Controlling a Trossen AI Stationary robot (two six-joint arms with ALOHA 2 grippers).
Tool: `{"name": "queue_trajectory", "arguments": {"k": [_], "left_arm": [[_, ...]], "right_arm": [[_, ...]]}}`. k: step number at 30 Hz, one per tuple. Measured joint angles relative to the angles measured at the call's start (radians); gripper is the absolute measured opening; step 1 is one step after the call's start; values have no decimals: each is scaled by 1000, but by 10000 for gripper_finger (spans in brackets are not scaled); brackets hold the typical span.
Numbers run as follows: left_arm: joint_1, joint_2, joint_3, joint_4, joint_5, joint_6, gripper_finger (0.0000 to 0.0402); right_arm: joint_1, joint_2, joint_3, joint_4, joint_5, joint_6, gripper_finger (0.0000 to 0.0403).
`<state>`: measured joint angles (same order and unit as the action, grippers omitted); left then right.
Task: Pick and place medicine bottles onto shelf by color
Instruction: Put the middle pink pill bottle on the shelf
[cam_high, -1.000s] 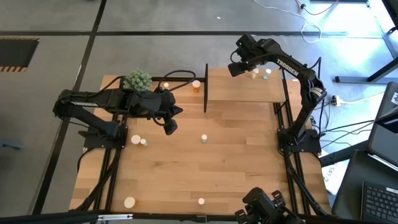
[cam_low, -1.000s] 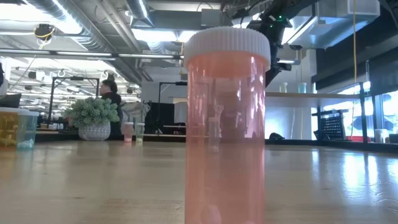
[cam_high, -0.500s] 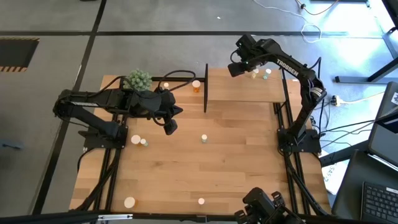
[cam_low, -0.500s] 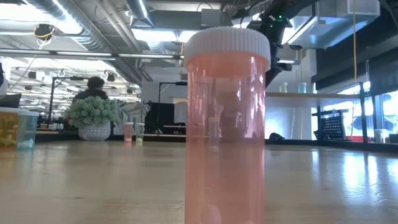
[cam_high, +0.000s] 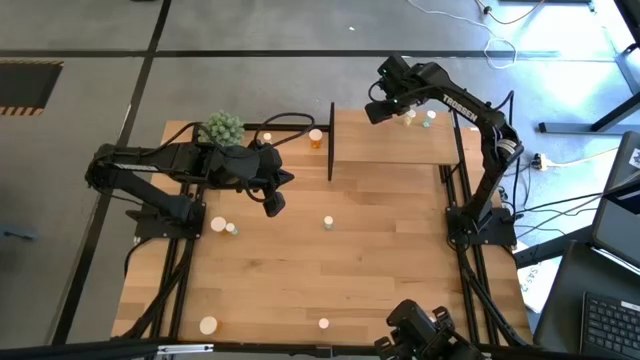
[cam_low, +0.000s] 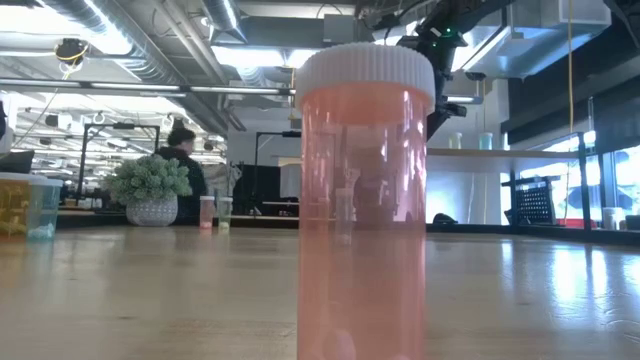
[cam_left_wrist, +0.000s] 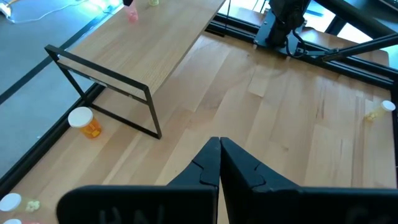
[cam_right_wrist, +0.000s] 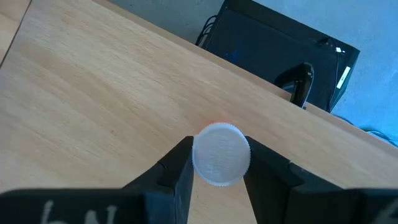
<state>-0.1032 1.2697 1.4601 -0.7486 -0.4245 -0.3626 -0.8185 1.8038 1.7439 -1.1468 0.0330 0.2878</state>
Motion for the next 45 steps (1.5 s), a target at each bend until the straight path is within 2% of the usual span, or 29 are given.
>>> {"name": "queue_trajectory", "arguments": {"k": [11,23,45], "left_arm": [[0,0,0,0,0,7,0],[0,0,0,0,0,8,0],[0,0,0,0,0,8,0]], "right_arm": [[0,4,0,-1,0,0,127],[0,10,-6,-10,-1,-4,176],[0,8,-4,-7,0,-8,179]]}}
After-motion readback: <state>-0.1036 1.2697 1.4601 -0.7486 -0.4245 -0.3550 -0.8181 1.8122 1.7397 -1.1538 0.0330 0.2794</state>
